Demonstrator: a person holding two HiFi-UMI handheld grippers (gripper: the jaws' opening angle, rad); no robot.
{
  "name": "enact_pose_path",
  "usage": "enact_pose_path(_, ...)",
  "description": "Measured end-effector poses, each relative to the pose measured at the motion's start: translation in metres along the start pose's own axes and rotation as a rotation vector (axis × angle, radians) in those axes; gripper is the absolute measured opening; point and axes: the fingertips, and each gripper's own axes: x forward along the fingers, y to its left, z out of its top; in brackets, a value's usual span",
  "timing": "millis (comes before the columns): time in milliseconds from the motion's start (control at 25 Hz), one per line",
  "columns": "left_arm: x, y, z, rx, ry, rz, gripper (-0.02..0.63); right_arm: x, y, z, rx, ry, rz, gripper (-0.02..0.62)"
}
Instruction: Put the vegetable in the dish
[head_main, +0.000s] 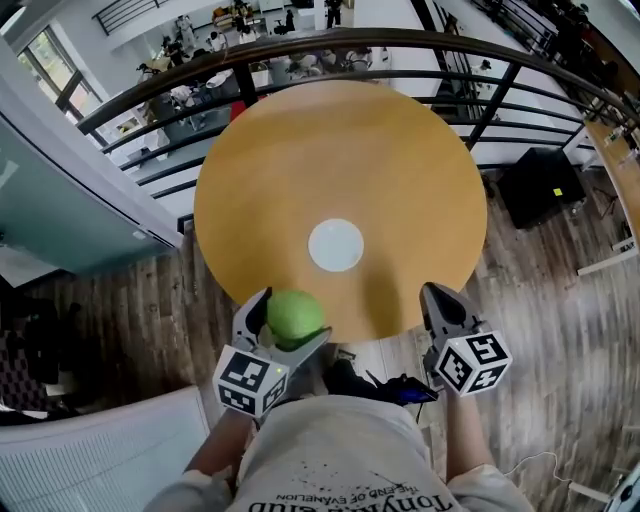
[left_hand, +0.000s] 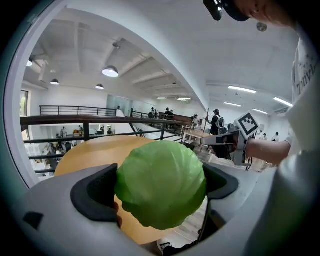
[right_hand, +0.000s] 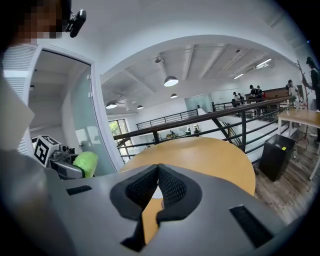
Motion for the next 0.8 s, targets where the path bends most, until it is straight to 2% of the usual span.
enact_pose_path(160, 0.024, 0.007, 0.014, -0.011, 0.004, 0.026, 0.507, 0.025, -0.014, 0.012, -0.016, 0.021, 0.052, 0.025)
enact_pose_path(360, 0.045, 0.009, 0.019, -0.004, 0.017, 0.028, 0.506, 0.045, -0.027, 0.014, -0.003, 0.036, 0.07, 0.025)
enact_pose_path(680, 0.044, 0.034, 0.022, 0.035, 0.052, 0.017, 0.507, 0.056, -0.02, 0.016, 0.022, 0.047, 0.035, 0.025)
enact_pose_path(800, 0.045, 0.041, 0.022, 0.085, 0.078, 0.011, 0.506, 0.06, -0.016, 0.016, 0.011, 0.056, 0.023, 0.025)
